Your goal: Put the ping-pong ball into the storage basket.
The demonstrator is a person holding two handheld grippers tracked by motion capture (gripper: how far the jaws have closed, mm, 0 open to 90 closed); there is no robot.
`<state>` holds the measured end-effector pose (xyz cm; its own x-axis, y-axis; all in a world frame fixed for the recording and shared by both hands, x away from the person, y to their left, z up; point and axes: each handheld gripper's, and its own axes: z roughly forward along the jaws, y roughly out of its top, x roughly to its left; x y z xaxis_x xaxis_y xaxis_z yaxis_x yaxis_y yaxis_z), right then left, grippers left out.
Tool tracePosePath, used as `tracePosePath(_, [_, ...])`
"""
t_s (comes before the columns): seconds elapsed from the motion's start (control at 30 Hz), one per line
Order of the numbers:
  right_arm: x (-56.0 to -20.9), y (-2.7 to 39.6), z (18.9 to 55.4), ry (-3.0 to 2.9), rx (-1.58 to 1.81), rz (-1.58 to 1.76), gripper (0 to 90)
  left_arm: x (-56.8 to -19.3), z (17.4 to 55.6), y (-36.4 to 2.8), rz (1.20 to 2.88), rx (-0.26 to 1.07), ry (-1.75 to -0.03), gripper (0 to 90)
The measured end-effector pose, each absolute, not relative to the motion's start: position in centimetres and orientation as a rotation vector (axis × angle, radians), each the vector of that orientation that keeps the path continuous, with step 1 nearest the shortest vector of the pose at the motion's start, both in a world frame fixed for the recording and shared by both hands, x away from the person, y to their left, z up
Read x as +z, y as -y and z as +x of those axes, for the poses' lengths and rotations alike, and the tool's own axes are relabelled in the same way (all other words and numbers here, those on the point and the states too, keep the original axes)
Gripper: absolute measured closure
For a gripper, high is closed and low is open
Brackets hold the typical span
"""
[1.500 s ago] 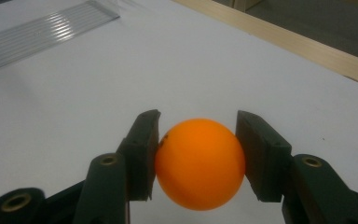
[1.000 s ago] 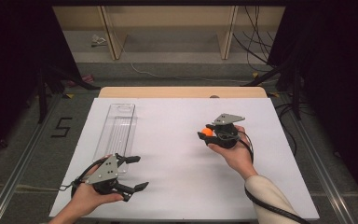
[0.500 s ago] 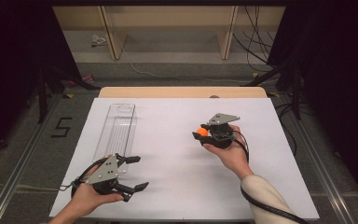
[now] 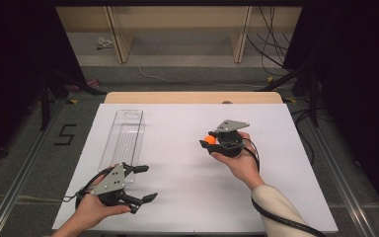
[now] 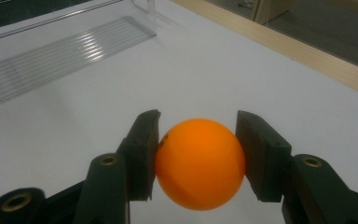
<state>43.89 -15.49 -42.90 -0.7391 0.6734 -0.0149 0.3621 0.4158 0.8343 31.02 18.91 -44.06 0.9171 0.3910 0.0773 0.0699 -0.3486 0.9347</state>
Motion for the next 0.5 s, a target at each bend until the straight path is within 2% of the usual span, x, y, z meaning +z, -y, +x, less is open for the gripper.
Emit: tracePosePath(0.5, [-42.91, 14.56, 43.93, -2.341, 1.245, 0.878, 51.4, -44.08, 30.99, -18.87, 1.912, 0.342, -0.338, 15.9])
